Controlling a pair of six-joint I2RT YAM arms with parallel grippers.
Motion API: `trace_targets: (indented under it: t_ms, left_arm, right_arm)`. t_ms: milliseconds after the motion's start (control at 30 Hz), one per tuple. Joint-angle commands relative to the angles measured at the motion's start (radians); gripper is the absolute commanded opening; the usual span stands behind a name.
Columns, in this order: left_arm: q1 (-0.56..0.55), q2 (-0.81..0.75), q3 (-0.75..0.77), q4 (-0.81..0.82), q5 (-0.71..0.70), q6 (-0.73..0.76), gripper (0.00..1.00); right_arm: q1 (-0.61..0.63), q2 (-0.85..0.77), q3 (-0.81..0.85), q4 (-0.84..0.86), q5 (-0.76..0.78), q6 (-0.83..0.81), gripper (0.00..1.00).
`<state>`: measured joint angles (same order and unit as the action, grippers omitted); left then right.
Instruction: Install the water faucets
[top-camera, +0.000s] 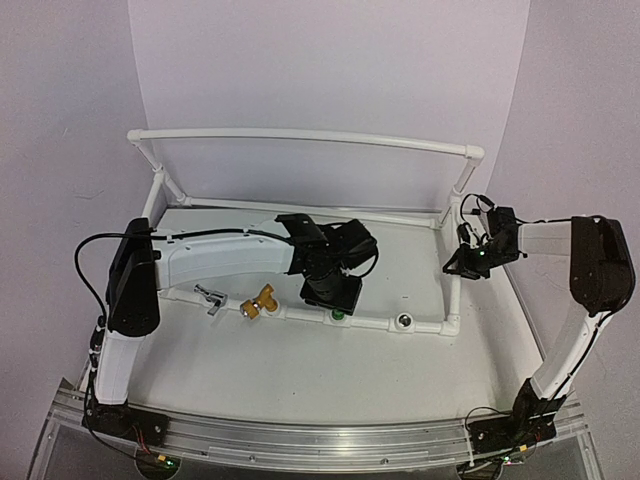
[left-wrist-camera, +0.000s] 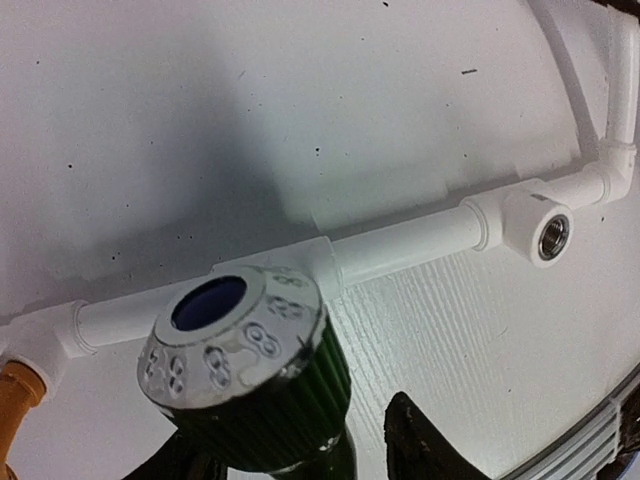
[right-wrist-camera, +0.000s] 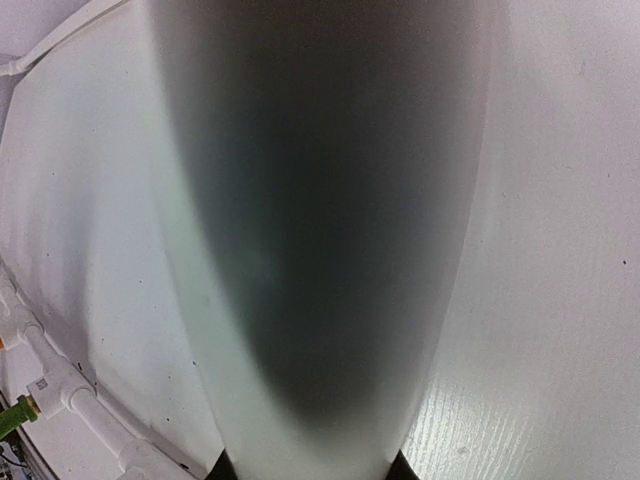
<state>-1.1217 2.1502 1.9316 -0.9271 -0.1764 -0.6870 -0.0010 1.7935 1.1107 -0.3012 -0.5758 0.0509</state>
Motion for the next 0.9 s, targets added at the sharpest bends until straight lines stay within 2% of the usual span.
trace_targets:
  t_ms: [0, 133, 333, 767, 867]
  left_arm:
    - [0.01, -0.012, 0.011, -0.013, 0.028, 0.184, 0.55]
    - [0.021, -0.04, -0.026, 0.019, 0.083, 0.285, 0.56]
    - [0.024, -0.045, -0.024, 0.023, 0.127, 0.403, 0.51]
    - [0.025, -0.046, -0.021, 0.0, 0.159, 0.562, 0.34]
    - [0.025, -0.044, -0.016, -0.011, 0.149, 0.588, 0.35]
  right_arm:
    - [0.022, 0.033, 0.002, -0.101, -0.05, -0.039, 0.0]
    - [0.022, 0.038, 0.005, -0.106, -0.051, -0.043, 0.0]
    - [0.022, 0.046, 0.009, -0.114, -0.052, -0.042, 0.0]
    - [0.022, 0.057, 0.019, -0.133, -0.054, -0.084, 0.02]
    - [0.022, 0.057, 0.021, -0.137, -0.054, -0.087, 0.05]
